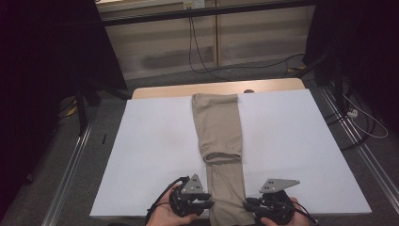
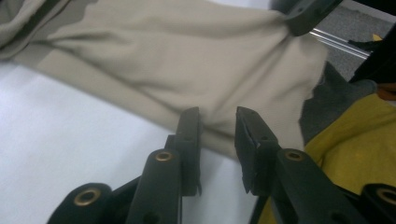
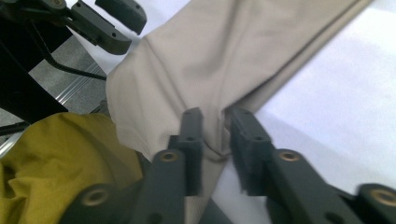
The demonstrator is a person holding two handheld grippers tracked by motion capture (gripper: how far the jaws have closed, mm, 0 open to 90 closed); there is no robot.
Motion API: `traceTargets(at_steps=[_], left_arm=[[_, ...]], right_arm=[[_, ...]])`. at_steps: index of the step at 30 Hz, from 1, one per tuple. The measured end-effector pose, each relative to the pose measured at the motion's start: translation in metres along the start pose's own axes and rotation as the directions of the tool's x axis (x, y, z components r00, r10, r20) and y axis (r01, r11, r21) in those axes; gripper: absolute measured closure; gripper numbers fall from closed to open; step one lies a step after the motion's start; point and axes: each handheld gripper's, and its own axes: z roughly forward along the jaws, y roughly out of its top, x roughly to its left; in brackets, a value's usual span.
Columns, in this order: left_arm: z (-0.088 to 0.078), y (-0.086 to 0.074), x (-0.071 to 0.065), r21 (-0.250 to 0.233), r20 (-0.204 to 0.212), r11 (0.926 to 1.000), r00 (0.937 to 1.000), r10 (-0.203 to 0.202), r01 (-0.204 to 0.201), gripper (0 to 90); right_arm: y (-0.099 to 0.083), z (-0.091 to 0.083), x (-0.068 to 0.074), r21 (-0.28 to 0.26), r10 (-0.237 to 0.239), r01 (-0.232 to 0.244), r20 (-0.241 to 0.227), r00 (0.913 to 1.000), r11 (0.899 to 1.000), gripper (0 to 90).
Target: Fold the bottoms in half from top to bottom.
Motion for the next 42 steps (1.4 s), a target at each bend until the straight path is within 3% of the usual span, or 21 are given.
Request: traceTargets(at_steps=[1,3,9,11,14,17,19,21,24,27,29,31,33,35,38,42], left_arm=[[0.001,0.002,-0.002,0.0,0.013,0.9998,0.9998,0.018,-0.018,68.5],[0.002,0.003,-0.006,0.0,0.021,0.9995,0.9992,0.033,-0.033,69.8],[0.01,0.0,-0.003,0.027,0.028,0.9996,0.9996,0.01,-0.011,64.3],[0.01,0.0,-0.003,0.041,0.027,0.9992,0.9996,0.005,-0.006,59.9],[0.01,-0.001,-0.005,0.043,0.038,0.9991,0.9992,0.004,-0.006,59.3],[0.012,0.0,-0.013,0.047,0.033,0.9975,0.9981,0.052,-0.053,65.2],[0.013,0.001,-0.017,0.058,0.008,0.995,0.9967,0.081,-0.081,70.3],[0.012,0.001,-0.018,0.064,0.023,0.9932,0.9951,0.096,-0.097,83.5],[0.008,0.001,-0.017,0.079,0.018,0.9932,0.9963,0.084,-0.085,88.0],[0.002,-0.001,-0.013,0.071,0.052,0.9971,0.9983,0.024,-0.028,87.2],[0.0,-0.003,-0.011,0.081,0.08,0.9967,0.9967,-0.012,0.006,81.3],[-0.004,-0.005,-0.01,0.065,0.039,0.9976,0.9988,-0.028,0.026,70.5],[-0.009,-0.001,-0.001,0.034,-0.001,0.9989,0.9994,-0.034,0.034,60.1],[-0.012,0.004,0.012,-0.012,-0.038,0.9985,0.9979,-0.053,0.053,58.5],[-0.009,0.014,0.042,-0.054,-0.139,0.9962,0.9874,-0.075,0.068,54.7],[0.003,0.025,0.078,-0.11,-0.19,0.984,0.9688,-0.16,0.141,50.6]], right_arm=[[0.001,0.001,0.001,0.003,0.002,-0.002,-0.001,1.0,1.0,70.3],[0.0,0.003,0.002,0.026,-0.008,0.009,-0.037,0.9993,1.0,75.5],[-0.007,0.002,0.013,0.05,-0.018,0.022,-0.075,0.997,0.998,83.0],[-0.007,0.001,0.014,0.049,-0.017,0.02,-0.072,0.9973,0.999,80.9],[-0.003,-0.003,0.007,0.013,-0.011,0.012,-0.037,0.9992,1.0,68.9],[0.005,-0.005,-0.001,-0.027,-0.011,0.01,-0.018,0.9998,1.0,63.4],[0.012,-0.003,-0.008,-0.043,-0.014,0.014,0.001,0.9999,0.999,62.0],[0.02,0.0,-0.014,-0.057,-0.036,0.036,0.013,0.9993,0.998,60.9],[0.034,0.006,-0.023,-0.075,-0.055,0.057,0.029,0.998,0.996,60.5],[0.047,0.011,-0.031,-0.083,-0.073,0.077,0.053,0.996,0.994,56.3],[0.057,0.016,-0.036,-0.094,-0.083,0.09,0.074,0.9938,0.992,53.4],[0.067,0.021,-0.042,-0.101,-0.091,0.1,0.089,0.9919,0.99,51.8],[0.077,0.026,-0.049,-0.102,-0.109,0.121,0.117,0.9871,0.987,48.3],[0.086,0.032,-0.056,-0.117,-0.115,0.129,0.122,0.9859,0.985,48.1],[0.095,0.042,-0.066,-0.11,-0.136,0.152,0.138,0.9811,0.982,45.0],[0.1,0.053,-0.071,-0.102,-0.18,0.196,0.15,0.9722,0.975,40.2]])
